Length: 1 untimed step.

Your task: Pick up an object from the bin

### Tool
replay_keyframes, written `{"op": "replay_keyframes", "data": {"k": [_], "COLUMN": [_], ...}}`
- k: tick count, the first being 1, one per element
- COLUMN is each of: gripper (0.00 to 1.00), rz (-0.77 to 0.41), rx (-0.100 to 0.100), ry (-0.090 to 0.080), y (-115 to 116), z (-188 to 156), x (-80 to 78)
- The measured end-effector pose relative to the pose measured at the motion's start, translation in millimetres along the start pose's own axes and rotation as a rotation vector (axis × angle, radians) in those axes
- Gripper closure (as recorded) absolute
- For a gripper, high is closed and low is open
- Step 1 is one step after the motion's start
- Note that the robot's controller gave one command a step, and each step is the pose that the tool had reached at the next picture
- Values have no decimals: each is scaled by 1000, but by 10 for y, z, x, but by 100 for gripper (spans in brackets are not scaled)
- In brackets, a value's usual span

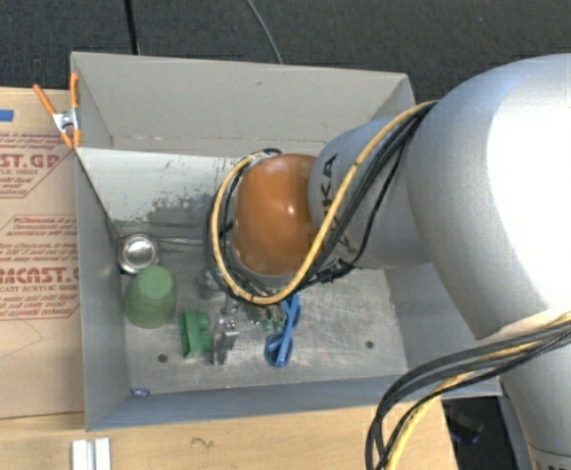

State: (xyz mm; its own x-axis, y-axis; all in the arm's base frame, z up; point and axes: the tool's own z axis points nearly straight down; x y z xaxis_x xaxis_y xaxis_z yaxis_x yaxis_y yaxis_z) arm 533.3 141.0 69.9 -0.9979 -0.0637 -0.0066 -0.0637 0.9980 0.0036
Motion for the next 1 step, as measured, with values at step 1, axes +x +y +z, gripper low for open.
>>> {"op": "replay_keyframes", "data": {"k": [1], "gripper": [0], "rz": [-101], "rx": [7], "ry": [-1], "y": [493], "z": [-26], "x": [158]}}
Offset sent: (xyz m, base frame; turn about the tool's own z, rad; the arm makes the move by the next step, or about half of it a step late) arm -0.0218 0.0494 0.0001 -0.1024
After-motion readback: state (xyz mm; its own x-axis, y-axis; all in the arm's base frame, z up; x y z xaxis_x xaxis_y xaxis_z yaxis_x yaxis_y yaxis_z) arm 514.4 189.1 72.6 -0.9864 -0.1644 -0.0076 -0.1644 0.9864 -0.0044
